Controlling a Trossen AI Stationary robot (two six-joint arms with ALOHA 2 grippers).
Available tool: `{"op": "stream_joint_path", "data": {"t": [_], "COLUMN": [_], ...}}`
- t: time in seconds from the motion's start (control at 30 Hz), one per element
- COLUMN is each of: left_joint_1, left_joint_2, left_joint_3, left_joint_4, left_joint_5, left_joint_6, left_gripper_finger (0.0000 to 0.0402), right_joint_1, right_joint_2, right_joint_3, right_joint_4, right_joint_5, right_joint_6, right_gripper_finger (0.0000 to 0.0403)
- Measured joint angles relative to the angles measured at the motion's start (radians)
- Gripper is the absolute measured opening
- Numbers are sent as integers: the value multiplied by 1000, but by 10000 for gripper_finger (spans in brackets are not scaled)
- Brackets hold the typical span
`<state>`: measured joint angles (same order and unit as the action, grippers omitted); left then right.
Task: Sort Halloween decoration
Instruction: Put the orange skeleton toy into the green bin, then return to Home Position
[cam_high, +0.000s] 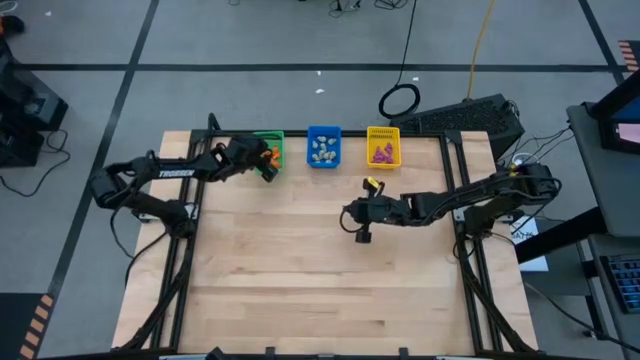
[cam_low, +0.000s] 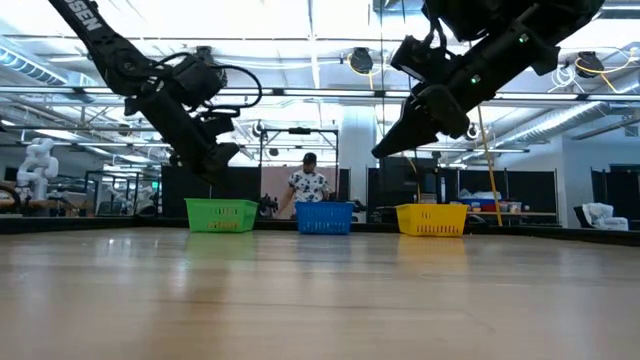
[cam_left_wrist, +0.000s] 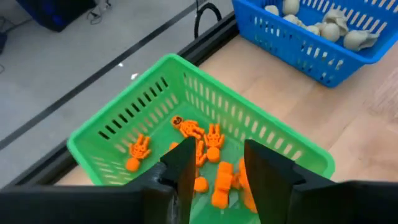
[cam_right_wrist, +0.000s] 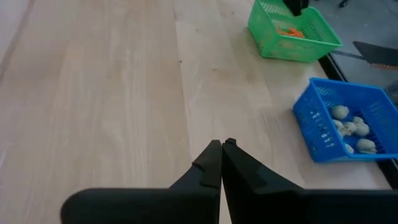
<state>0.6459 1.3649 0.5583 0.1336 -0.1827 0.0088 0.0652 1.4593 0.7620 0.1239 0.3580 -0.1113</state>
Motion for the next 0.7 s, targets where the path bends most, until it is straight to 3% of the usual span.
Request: {"op": "stream_joint_path", "data": {"t": [0.23,0.4,0.53,0.7], "left_joint_1": [-15,-106,-205,-328], "left_joint_2": [-102,-187,-249,-333], "left_joint_3": [0,-24,-96,-172], "left_joint_4": [-46,-44,12,81], "left_joint_5": [-9,37,56,57], "left_joint_6": [7,32,54,59], "left_gripper_finger": [75,10,5,1], "right_joint_1": [-27,-59,-79,-105], "right_joint_2": [0,-25,-85,-251], "right_joint_3": [0,-71,-187,-314], "right_joint_4": [11,164,343,388], "right_joint_5": [-29,-104,-128,-196], "right_joint_6": [-42,-73,-94,-87], "right_gripper_finger": [0,0,0,0]}}
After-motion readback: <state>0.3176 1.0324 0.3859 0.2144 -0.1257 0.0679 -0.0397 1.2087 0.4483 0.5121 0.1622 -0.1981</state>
